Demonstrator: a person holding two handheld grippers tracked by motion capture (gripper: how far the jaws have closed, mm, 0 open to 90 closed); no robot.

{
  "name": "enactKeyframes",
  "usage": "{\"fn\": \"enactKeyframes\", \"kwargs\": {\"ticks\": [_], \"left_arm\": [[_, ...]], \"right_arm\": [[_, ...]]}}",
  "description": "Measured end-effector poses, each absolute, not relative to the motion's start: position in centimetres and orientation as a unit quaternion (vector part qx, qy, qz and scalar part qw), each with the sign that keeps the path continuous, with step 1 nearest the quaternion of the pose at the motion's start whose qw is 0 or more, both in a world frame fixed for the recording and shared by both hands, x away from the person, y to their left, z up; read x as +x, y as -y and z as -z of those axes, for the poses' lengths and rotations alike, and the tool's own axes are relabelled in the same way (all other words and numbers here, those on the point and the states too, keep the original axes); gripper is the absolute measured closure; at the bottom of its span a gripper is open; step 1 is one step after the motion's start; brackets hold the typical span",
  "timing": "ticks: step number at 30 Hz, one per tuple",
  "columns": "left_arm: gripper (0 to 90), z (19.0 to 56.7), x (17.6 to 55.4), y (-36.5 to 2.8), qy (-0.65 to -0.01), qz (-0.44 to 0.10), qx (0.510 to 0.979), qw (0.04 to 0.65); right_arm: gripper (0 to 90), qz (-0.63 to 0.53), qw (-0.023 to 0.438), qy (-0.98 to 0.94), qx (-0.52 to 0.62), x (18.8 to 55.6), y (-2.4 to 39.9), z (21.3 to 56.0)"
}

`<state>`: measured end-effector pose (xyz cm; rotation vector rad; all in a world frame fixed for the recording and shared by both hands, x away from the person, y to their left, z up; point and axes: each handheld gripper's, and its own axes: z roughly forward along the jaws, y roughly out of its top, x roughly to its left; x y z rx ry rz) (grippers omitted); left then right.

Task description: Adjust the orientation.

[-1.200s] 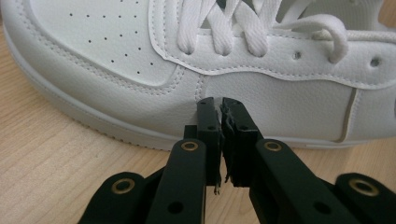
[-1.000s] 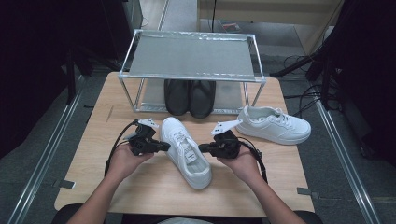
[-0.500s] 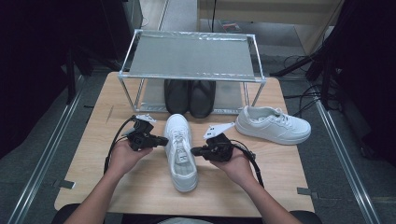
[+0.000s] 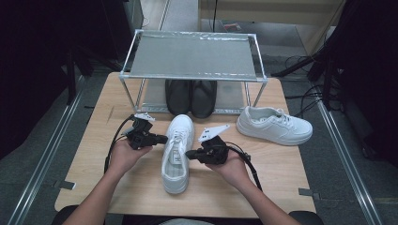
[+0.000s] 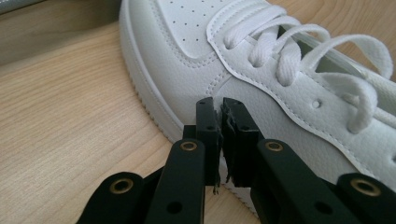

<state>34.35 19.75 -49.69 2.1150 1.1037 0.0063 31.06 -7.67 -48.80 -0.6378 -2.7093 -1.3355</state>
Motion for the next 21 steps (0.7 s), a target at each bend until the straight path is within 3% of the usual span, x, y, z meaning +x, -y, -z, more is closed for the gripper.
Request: {"fn": "enactKeyframes", "kwargs": {"ticks": [10,15,21], "left_arm": [[75.7,48.6,34.1,-20.6,-0.423,0.004,0.817,0.392],[62.8,47.9,33.6,-20.9,-0.414,0.014,0.817,0.402],[50.5,46.8,32.9,-20.9,-0.39,0.015,0.817,0.424]], "right_arm": [[82.0,0.441,0.014,0.869,-0.225,31.9,9.6,48.1],[75.3,0.444,-0.005,0.86,-0.253,32.7,12.0,47.5],[74.5,0.461,-0.034,0.834,-0.3,33.2,16.3,46.3]]}}
